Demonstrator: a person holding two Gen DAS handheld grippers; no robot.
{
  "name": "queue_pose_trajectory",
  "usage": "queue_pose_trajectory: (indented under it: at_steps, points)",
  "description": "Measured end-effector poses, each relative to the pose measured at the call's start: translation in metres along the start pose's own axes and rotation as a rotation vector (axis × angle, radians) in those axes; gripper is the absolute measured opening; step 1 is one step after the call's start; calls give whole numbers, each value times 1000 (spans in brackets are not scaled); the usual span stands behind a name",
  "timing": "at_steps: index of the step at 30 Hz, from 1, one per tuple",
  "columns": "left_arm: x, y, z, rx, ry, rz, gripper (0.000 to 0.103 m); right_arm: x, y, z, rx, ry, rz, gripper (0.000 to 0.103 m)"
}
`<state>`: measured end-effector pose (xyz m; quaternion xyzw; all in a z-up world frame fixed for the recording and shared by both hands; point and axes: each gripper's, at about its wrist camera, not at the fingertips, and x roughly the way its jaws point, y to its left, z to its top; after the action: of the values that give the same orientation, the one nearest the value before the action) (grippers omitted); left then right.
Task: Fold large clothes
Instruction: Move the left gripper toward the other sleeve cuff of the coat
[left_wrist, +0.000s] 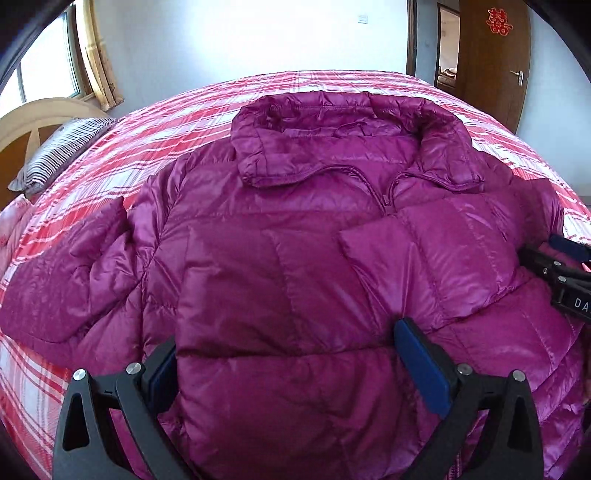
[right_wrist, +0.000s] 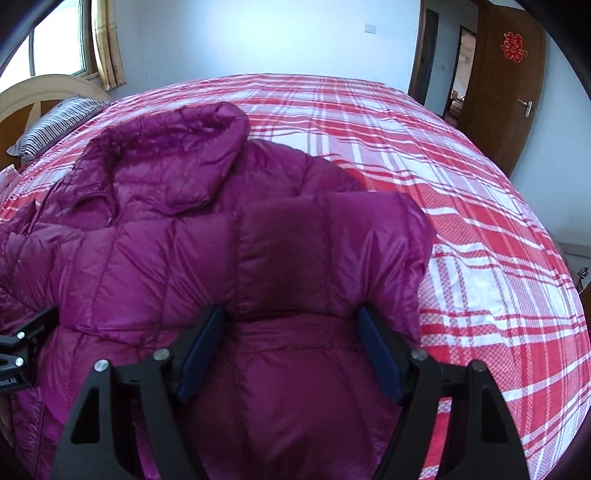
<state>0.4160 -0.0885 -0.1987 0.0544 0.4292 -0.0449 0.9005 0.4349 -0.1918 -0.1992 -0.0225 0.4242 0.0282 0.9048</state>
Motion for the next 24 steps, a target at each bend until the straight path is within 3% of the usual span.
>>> queue_pose_trajectory:
  at_steps: [4,6,9,11,14,18,24]
  points:
    - [1,0,0,-5,-3,-2,102,-3,1,3,-18,27,-20,76]
    - [1,0,0,-5,-6,-1,102,-19,3,9,1,32,-37,70]
    - [1,0,0,-8,-6,-3,102,-61,15,17,29,-75,16,69]
    - [0,0,-1,-11,-8,-6,102,-74,34,17,0,-90,49,69]
    - [-1,4,-2,-25,-7,-23,102,-65,52,8,-9,-43,58,67]
    - [-1,6,-2,-31,-8,-29,102,-34,46,-16,33,26,34,67]
    - [0,6,-1,-30,2,-33,102,-26,53,-23,-13,12,-17,67]
